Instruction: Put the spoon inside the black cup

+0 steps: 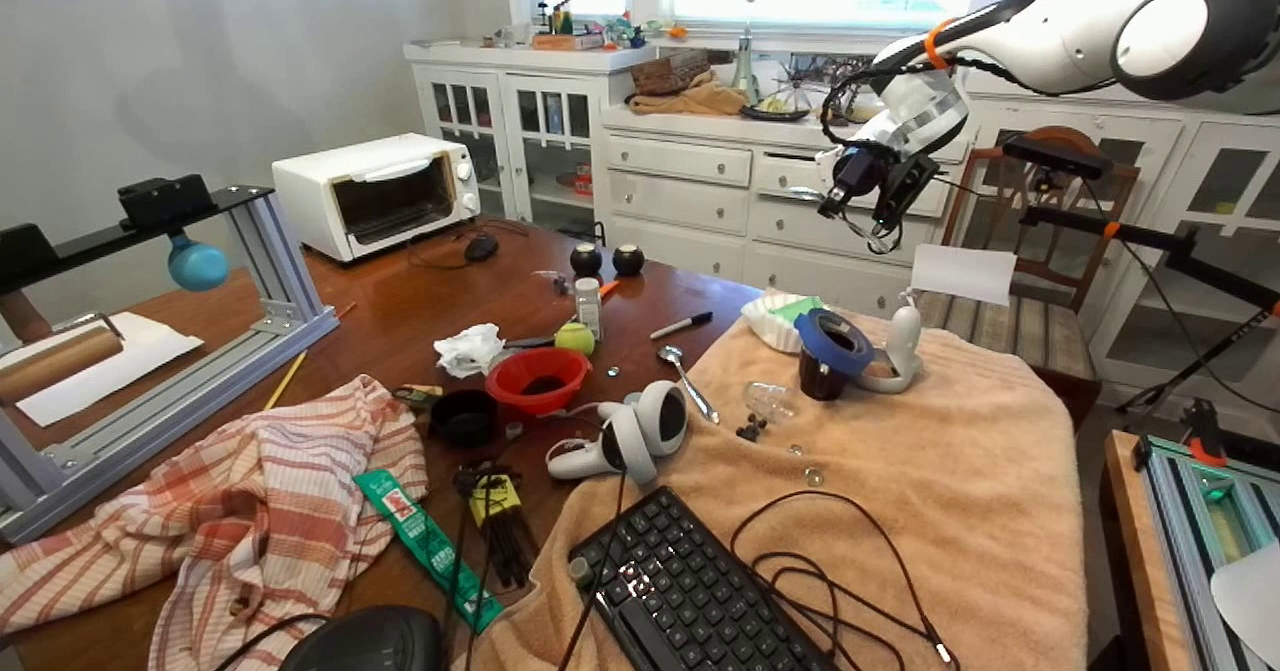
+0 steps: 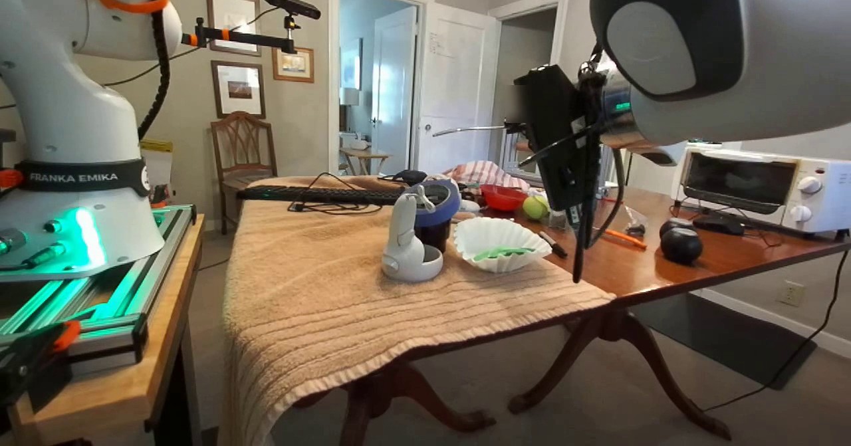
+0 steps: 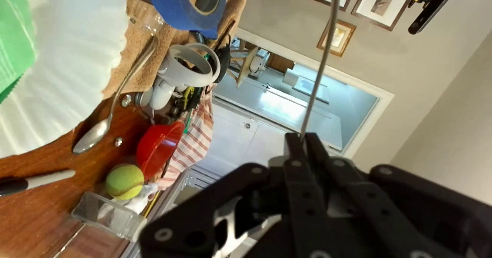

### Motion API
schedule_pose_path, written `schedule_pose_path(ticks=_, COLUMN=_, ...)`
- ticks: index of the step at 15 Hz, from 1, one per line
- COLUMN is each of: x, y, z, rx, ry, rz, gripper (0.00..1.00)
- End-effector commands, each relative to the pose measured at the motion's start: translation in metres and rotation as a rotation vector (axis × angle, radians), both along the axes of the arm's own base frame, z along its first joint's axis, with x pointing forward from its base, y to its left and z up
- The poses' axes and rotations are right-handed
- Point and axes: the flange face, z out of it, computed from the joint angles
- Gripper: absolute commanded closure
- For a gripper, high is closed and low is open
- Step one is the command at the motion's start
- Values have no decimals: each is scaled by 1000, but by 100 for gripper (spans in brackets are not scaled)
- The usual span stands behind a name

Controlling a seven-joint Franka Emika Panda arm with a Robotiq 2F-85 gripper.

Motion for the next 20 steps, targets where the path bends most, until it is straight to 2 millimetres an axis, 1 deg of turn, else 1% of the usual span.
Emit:
schedule_pose_path(ticks=1, x=-25, y=7, z=2, rx=44, ry=-87, rz=-55, gripper=98)
schedule_pose_path(ticks=5, x=-50, y=14, z=0, rx=60, ry=-186, rz=-46, gripper=98)
schedule_pose_path(ticks=6, x=-55, y=12, z=1, rx=69, ry=-223, rz=-70, gripper=98)
schedule_pose_path(ticks=10, x=-73, y=18, z=5, rx=113, ry=-336, rz=-180, gripper=98)
schedule_pose_path(ticks=12, x=-84, y=23, z=4, rx=104, ry=-390, rz=-192, gripper=98)
schedule_pose_path(ticks=15, x=-99, y=34, z=-4, rx=75, ry=-465, rz=-200, gripper=98)
schedule_pose_path(ticks=20, x=-110, y=56, z=-11, rx=53, ry=-559, rz=-246, gripper=98)
